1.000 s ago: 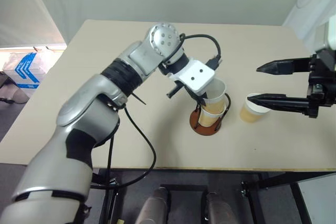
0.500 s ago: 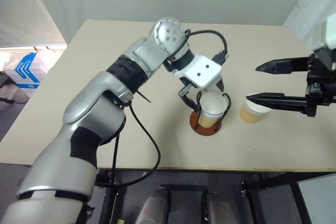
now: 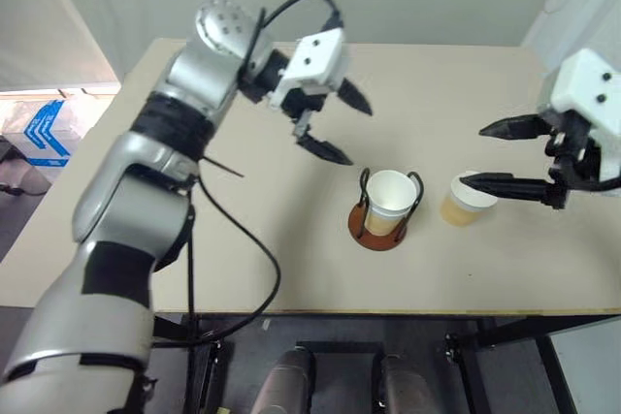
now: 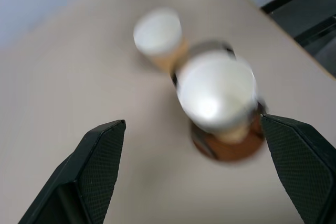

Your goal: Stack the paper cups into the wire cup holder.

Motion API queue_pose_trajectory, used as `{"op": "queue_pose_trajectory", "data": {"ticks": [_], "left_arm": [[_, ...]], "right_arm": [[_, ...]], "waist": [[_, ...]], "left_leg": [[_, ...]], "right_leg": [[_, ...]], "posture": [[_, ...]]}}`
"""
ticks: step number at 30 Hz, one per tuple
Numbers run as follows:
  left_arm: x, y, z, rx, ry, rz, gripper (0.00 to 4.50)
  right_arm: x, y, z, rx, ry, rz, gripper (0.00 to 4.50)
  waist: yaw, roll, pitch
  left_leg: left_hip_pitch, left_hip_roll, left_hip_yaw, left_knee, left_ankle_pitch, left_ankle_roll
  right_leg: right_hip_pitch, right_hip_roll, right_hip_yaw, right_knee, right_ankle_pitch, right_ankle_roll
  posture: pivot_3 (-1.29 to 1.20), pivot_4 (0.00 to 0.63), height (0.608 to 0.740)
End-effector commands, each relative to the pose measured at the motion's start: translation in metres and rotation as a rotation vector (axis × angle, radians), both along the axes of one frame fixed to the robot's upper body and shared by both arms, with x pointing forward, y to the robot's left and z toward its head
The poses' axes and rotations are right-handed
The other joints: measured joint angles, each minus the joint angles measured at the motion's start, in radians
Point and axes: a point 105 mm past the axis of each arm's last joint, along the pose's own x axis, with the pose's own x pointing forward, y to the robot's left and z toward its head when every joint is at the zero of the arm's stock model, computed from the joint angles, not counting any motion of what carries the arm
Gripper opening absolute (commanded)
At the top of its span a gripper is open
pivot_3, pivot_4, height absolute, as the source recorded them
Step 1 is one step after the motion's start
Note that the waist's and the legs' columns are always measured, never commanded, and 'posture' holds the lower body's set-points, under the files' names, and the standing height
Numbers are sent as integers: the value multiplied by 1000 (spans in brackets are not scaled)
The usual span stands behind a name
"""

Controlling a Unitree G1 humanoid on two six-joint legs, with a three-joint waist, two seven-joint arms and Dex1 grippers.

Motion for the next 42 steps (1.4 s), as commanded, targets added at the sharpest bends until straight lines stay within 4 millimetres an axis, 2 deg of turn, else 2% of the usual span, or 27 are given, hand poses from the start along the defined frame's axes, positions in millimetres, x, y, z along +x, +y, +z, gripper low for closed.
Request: {"op": "queue_pose_trajectory", "data": {"ticks": [1,4,16,24,30,33,37,41,42], "left_arm": [[-7,14,7,-24,6,23,4475],[-8,26,7,-95,31,111,4475],[-23,59,13,-255,56,335,4475],[-31,86,10,-230,18,418,4475],[-32,94,8,-219,6,456,4475],[-32,96,7,-213,1,468,4500],[-33,99,3,-200,-1,479,4500],[-35,101,1,-184,8,467,4500],[-35,103,1,-179,10,464,4500]], "right_arm": [[11,-13,-5,-83,-29,-12,3718],[22,-25,-20,-141,2,-23,3718],[53,-49,-61,-352,73,26,3718],[74,-34,-79,-344,97,75,3718],[82,-33,-99,-390,137,103,3718],[85,-35,-107,-408,146,109,3124],[87,-33,-112,-410,154,128,1741],[84,-33,-107,-418,148,150,283],[82,-33,-105,-419,146,156,36]], "waist": [[3,0,0],[5,0,0],[-13,0,0],[-23,0,0],[-22,0,0],[-23,0,0],[-23,0,0],[-23,0,0],[-23,0,0]], "left_leg": [[-1,0,0,1,0,0],[-1,0,-1,4,0,1],[5,1,0,4,2,2],[13,1,-1,-4,3,8],[15,1,-3,-7,7,6],[15,1,-3,-7,8,5],[15,1,-4,-9,8,4],[15,1,-4,-11,8,3],[15,1,-4,-11,8,3]], "right_leg": [[0,0,0,0,0,0],[1,0,0,0,1,-1],[5,1,0,1,4,-4],[8,2,0,2,4,-18],[9,2,0,1,7,-24],[9,2,0,1,8,-25],[8,2,0,1,8,-26],[8,2,-1,1,7,-28],[7,2,-1,1,7,-28]], "posture": [[0,150,740],[0,150,740],[0,150,740],[0,150,740],[0,150,740],[0,150,740],[0,150,740],[0,150,740],[0,150,740]]}}
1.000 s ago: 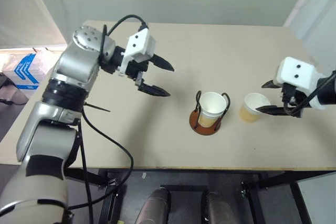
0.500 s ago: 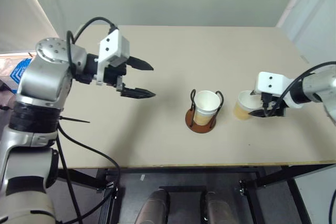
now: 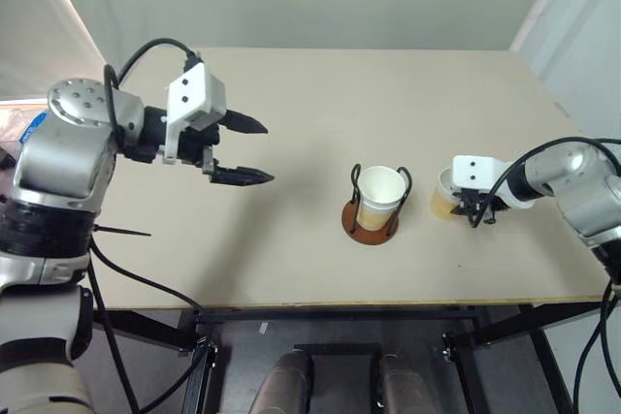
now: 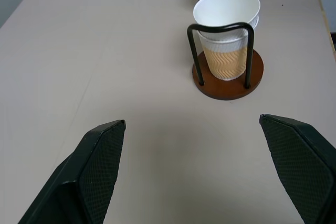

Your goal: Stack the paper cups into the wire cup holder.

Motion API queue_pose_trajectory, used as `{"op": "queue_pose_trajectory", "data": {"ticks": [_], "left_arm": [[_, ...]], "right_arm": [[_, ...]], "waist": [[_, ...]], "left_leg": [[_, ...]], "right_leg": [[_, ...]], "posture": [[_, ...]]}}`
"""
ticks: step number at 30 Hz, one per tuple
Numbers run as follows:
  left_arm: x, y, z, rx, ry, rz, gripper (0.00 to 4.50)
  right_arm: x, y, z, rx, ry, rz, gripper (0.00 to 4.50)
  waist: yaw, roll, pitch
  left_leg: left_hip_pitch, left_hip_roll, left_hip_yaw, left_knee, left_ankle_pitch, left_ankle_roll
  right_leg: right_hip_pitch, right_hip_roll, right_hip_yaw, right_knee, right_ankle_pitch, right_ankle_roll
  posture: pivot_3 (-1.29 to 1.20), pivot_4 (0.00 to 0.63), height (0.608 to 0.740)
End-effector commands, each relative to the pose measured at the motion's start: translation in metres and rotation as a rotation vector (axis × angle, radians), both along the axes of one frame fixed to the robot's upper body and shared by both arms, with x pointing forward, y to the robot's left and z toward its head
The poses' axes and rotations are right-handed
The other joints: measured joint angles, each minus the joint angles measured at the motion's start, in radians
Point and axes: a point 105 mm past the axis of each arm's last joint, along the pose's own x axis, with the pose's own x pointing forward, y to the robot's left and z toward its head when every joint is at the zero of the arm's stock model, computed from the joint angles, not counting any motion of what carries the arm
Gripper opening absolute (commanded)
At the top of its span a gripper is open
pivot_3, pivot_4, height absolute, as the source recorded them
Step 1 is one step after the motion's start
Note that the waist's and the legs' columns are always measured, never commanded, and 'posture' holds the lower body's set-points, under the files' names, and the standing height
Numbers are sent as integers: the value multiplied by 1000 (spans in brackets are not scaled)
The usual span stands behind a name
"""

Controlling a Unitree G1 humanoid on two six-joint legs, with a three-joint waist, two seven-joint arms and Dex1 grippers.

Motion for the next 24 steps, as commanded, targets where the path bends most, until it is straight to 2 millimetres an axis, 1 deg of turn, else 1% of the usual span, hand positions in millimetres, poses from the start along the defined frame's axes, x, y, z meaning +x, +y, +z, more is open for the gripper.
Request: {"op": "queue_pose_trajectory", "data": {"ticks": [1,2,3,6,7,8,11,13,15,18,22,24], "left_arm": [[-5,9,11,24,-42,-12,4500],[-5,12,11,30,-38,-12,4500],[-5,15,10,37,-31,-12,4500],[-6,17,6,52,-17,-23,4500],[-5,17,6,54,-15,-26,4500],[-6,15,4,51,-11,-34,4500],[-6,9,1,46,-4,-60,4500],[-5,4,-2,42,0,-78,4500],[-4,0,-3,45,1,-93,4500],[-3,-5,-5,50,1,-112,4500],[-2,-9,-7,68,-2,-130,4500],[-2,-9,-6,74,-6,-134,4500]], "right_arm": [[-8,-2,26,-12,-54,48,36],[-13,-2,32,-16,-58,63,36],[-21,1,44,-12,-63,95,36],[-40,14,78,10,-93,180,36],[-43,17,85,14,-103,194,36],[-48,26,101,30,-130,227,36],[-60,54,137,72,-193,326,36],[-66,71,149,86,-205,386,36],[-68,84,150,80,-204,434,36],[-66,100,143,71,-180,487,36],[-57,108,126,40,-156,520,36],[-51,108,118,8,-161,532,36]], "waist": [[1,0,0],[3,1,0],[3,0,0],[2,1,0],[2,0,0],[1,0,1],[-4,0,1],[-5,0,0],[-6,-1,0],[-6,-1,0],[-5,-1,0],[-4,-1,0]], "left_leg": [[0,0,0,-1,0,0],[0,0,0,-1,0,0],[-1,0,0,-2,0,-1],[-2,0,0,-5,0,-3],[-2,0,0,-7,0,-3],[-1,0,0,-8,1,-4],[0,0,0,-12,2,-5],[0,0,0,-14,4,-6],[0,1,-2,-15,4,-6],[0,1,-3,-14,4,-6],[0,1,-3,-13,4,-6],[0,1,-4,-13,4,-6]], "right_leg": [[0,0,0,0,0,0],[0,0,0,-1,0,-1],[-1,0,0,-1,0,-1],[-3,0,0,-1,-1,-2],[-4,0,0,-1,-2,-3],[-4,0,0,-1,-2,-3],[-6,0,0,-1,-3,-4],[-7,1,0,0,-3,-5],[-7,2,-1,0,-5,-7],[-7,2,-2,1,-5,-8],[-7,1,-2,1,-5,-8],[-7,1,-2,1,-5,-9]], "posture": [[0,150,740],[0,150,740],[0,150,740],[0,150,740],[0,150,740],[0,150,740],[0,150,740],[0,150,740],[0,150,740],[0,150,740],[0,150,740],[0,150,740]]}}
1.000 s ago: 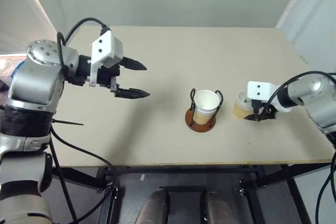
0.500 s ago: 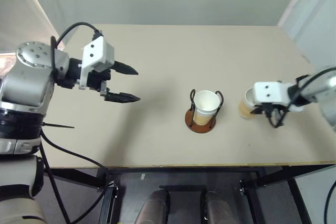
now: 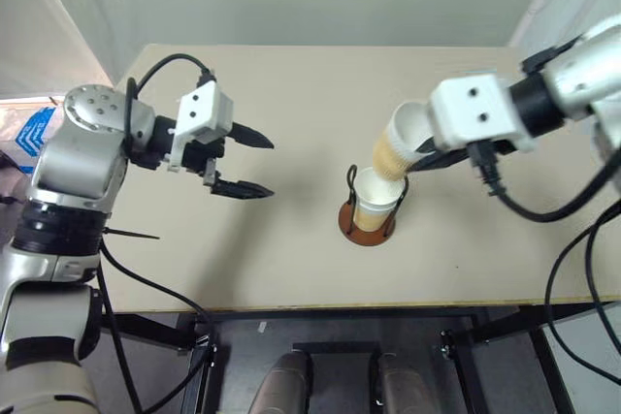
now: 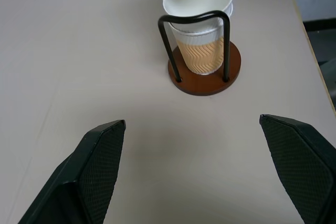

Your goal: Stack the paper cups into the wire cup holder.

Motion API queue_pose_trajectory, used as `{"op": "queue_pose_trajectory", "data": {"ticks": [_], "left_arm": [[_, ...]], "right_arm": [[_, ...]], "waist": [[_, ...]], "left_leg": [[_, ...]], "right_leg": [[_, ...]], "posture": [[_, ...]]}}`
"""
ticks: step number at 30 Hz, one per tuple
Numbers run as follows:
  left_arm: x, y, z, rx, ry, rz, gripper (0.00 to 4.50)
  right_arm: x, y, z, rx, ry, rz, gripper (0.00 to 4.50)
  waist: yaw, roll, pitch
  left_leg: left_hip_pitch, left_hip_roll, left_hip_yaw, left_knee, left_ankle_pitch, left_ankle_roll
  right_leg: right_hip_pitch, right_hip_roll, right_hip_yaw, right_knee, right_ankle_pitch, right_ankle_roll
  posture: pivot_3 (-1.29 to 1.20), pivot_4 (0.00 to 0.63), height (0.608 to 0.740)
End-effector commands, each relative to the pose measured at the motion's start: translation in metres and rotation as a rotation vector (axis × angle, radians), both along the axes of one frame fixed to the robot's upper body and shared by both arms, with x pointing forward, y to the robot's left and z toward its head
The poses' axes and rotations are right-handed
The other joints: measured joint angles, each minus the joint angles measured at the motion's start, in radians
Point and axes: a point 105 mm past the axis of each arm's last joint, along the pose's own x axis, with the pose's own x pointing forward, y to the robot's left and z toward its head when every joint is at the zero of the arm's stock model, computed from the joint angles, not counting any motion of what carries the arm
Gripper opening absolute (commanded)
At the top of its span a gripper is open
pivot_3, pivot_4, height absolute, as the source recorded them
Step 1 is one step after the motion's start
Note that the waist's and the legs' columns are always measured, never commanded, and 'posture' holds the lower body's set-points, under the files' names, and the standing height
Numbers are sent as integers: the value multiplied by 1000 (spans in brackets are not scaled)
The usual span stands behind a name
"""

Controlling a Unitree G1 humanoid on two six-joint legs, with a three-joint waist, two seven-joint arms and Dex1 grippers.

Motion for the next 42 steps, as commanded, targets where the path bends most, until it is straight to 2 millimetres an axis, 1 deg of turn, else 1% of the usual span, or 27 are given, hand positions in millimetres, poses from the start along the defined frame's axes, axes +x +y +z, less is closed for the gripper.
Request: {"op": "queue_pose_trajectory", "data": {"ticks": [1,5,8,10,11,14,17,18,19,21,22,24,26,28,30,31,33,38,40,42], "left_arm": [[-1,-3,12,10,-47,-24,4500],[-2,-3,13,16,-50,-26,4500],[-3,-2,13,18,-50,-22,4500],[-4,-2,13,19,-49,-22,4500],[-4,-2,13,20,-48,-22,4500],[-3,-3,12,24,-50,-21,4500],[-3,-4,11,28,-51,-24,4500],[-3,-5,10,29,-50,-24,4500],[-3,-5,10,30,-51,-25,4500],[-3,-6,10,28,-52,-24,4500],[-2,-6,11,24,-54,-22,4500],[-2,-6,12,11,-56,-14,4500],[-1,-6,13,-1,-59,0,4500],[2,-6,15,-32,-53,28,4500],[3,-6,16,-74,-40,57,4500],[3,-5,16,-88,-37,73,4500],[5,-1,13,-108,-29,116,4500],[14,10,0,-142,-18,253,4500],[15,14,-5,-165,-12,298,4500],[16,16,-7,-185,-17,327,4500]], "right_arm": [[9,-2,-5,-45,-53,7,36],[9,-2,-17,-79,-25,39,36],[7,2,-25,-91,0,64,36],[10,7,-29,-85,7,67,36],[14,9,-31,-84,-2,59,36],[25,14,-33,-72,-20,39,661],[30,19,-26,-45,-46,25,1703],[31,20,-21,-30,-58,19,2165],[32,21,-17,-13,-64,12,2428],[32,21,1,54,-84,-10,3131],[31,21,12,105,-79,-25,3411],[28,18,33,209,-79,-67,4108],[26,13,47,287,-76,-111,4108],[25,-2,53,376,-53,-200,4108],[28,-23,50,443,-44,-321,4108],[31,-35,45,466,-47,-394,4108],[38,-57,33,506,-64,-532,4108],[56,-101,9,693,-111,-828,4108],[61,-111,-1,804,-97,-933,4108],[62,-116,-10,892,-70,-1005,4108]], "waist": [[0,0,0],[-1,0,0],[-1,0,0],[-2,0,0],[-2,0,0],[-3,0,0],[-2,0,0],[-2,0,0],[-2,0,0],[-3,0,0],[-2,0,0],[-1,0,0],[0,0,0],[1,0,0],[5,-1,0],[6,-2,0],[6,-2,0],[3,-1,0],[2,-1,0],[1,-1,0]], "left_leg": [[0,0,0,0,0,0],[0,0,0,0,0,0],[0,0,0,0,0,0],[0,0,0,0,0,0],[0,0,0,0,0,0],[1,0,0,1,0,0],[1,0,0,1,1,0],[1,0,0,1,1,0],[1,0,0,1,1,0],[1,0,0,1,1,0],[0,0,0,0,1,0],[0,0,0,0,0,0],[0,0,0,0,0,0],[0,0,0,0,0,-1],[0,0,0,0,2,-5],[0,0,-1,0,5,-11],[0,0,-1,0,5,-11],[2,0,1,0,6,-13],[3,0,1,-1,6,-12],[4,0,1,-2,5,-7]], "right_leg": [[0,0,0,0,0,0],[0,0,0,0,0,0],[0,0,0,1,0,0],[0,0,0,1,0,0],[0,0,0,1,0,0],[0,0,0,2,1,-1],[0,0,0,2,1,-2],[0,0,0,2,1,-2],[0,0,0,2,1,-2],[0,0,0,2,1,-2],[0,0,0,2,1,-2],[0,0,0,1,1,-2],[0,0,-1,1,1,-2],[0,0,-1,0,1,-3],[0,0,-1,0,0,-4],[2,0,-2,0,0,-3],[2,-1,-2,0,0,-3],[2,-1,0,1,3,2],[1,-1,0,2,4,4],[1,-1,0,3,4,5]], "posture": [[0,150,740],[0,150,740],[0,150,740],[0,150,740],[0,150,740],[0,150,740],[0,150,740],[0,150,740],[0,150,740],[0,150,740],[0,150,740],[0,150,740],[0,150,740],[0,150,740],[0,150,740],[0,150,740],[0,150,740],[0,150,740],[0,150,740],[0,150,740]]}}
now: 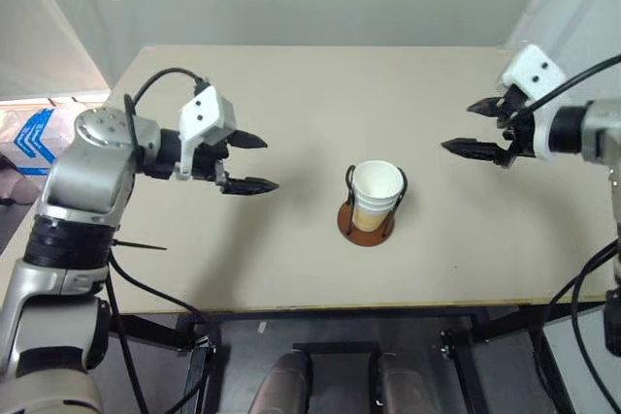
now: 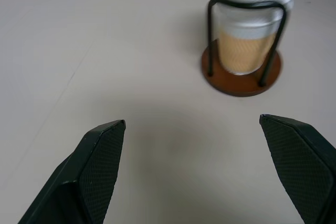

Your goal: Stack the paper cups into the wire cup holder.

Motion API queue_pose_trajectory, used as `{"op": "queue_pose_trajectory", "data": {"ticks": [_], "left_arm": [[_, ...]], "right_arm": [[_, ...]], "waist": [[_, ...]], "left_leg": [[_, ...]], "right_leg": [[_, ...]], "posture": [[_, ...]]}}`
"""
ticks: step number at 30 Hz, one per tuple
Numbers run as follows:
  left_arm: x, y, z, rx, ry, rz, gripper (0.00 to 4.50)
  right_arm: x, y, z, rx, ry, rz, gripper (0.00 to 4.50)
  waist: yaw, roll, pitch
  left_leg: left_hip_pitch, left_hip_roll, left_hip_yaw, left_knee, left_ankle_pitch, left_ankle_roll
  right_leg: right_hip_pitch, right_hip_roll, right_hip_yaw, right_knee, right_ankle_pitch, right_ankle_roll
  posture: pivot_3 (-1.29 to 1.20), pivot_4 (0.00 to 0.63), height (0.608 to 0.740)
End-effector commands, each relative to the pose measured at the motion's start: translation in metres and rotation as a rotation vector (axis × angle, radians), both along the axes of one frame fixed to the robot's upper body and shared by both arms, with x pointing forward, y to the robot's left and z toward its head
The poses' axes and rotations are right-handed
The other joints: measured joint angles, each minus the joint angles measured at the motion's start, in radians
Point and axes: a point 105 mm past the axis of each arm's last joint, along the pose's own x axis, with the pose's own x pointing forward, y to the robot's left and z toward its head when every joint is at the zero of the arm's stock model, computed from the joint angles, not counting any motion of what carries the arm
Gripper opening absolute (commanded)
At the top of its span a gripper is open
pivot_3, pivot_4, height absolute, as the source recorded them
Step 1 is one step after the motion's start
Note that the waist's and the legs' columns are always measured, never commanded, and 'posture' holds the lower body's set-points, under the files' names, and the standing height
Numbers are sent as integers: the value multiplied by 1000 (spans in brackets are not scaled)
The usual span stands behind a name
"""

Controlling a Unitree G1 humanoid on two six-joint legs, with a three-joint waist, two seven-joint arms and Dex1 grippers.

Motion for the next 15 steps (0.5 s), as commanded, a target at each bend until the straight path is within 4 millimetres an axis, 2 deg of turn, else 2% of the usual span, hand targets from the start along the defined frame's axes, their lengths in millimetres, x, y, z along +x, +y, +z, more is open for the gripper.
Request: {"op": "queue_pose_trajectory", "data": {"ticks": [1,5,10,15], "left_arm": [[-1,4,11,-46,-67,59,4500],[2,11,7,-71,-83,131,4500],[5,19,6,-96,-110,210,4500],[19,18,10,-216,-135,316,4500]], "right_arm": [[-2,-13,2,124,-58,-139,4108],[5,-27,-13,152,-62,-267,4108],[15,-47,-10,192,-102,-384,4108],[22,-48,-9,204,-155,-399,4108]], "waist": [[1,0,0],[2,0,0],[6,0,0],[8,0,0]], "left_leg": [[0,0,0,0,-1,3],[0,-1,0,1,1,4],[0,-1,0,1,4,3],[0,-1,-1,1,4,2]], "right_leg": [[0,0,0,1,0,0],[0,0,1,1,2,-1],[1,0,1,0,4,-3],[1,0,1,1,5,-3]], "posture": [[0,150,740],[0,150,740],[0,150,740],[0,150,740]]}}
